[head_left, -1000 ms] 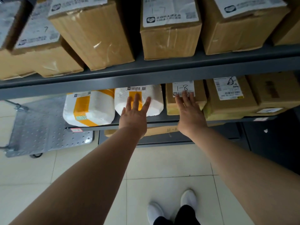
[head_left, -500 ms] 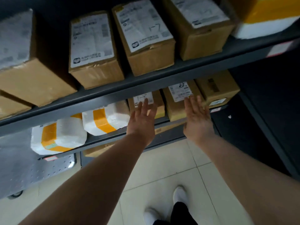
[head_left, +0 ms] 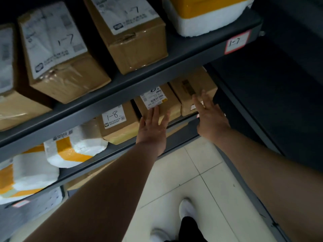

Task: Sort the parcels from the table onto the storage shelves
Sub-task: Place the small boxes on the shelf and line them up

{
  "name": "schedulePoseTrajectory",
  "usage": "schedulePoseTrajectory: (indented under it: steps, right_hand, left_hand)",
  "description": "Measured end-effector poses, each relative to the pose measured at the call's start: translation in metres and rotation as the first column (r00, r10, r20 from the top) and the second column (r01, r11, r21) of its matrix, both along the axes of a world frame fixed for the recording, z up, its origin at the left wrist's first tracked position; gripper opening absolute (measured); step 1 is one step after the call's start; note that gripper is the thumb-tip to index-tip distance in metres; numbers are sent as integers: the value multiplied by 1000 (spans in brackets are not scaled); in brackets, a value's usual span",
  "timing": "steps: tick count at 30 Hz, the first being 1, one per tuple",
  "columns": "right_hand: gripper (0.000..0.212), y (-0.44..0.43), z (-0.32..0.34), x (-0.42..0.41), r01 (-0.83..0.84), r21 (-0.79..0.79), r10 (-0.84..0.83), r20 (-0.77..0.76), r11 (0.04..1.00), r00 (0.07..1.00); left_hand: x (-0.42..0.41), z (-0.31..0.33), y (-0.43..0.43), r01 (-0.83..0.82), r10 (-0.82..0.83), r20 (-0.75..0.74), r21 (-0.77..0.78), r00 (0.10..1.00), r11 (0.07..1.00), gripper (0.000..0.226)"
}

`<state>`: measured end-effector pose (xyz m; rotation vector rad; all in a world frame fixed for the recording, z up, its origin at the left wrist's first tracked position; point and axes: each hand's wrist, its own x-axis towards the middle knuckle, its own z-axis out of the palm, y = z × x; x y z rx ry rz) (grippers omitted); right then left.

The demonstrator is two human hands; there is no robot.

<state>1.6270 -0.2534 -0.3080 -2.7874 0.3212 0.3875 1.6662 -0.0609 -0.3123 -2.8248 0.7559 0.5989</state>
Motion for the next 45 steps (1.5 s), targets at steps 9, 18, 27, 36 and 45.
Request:
schedulePoseTrajectory:
  steps: [9,18,27,36,45]
  right_hand:
    - [109,4,7,-1,5,-42,-4,35,999,999]
    - [81,44,50,-42,-90,19,91,-81,996,992]
    - [71,107,128,-95,-183,-16,182,-56,983,982]
    - [59,206,225,-176,-274,9,273,68,962,959]
    - [60,292,323,-195,-416,-29,411,235,909,881]
  left_hand:
    - [-8,21,1,-6,6,-18,-13,1000,1000,112]
    - [-51,66,34,30,-22,-79,102,997,994,88]
    - [-111,157,116,-84,90,-38,143,995,986,81]
    - [-210,267,223,-172,168,51,69,984,983,68]
    - [-253,355,310,-298,308,258,-79,916,951,71]
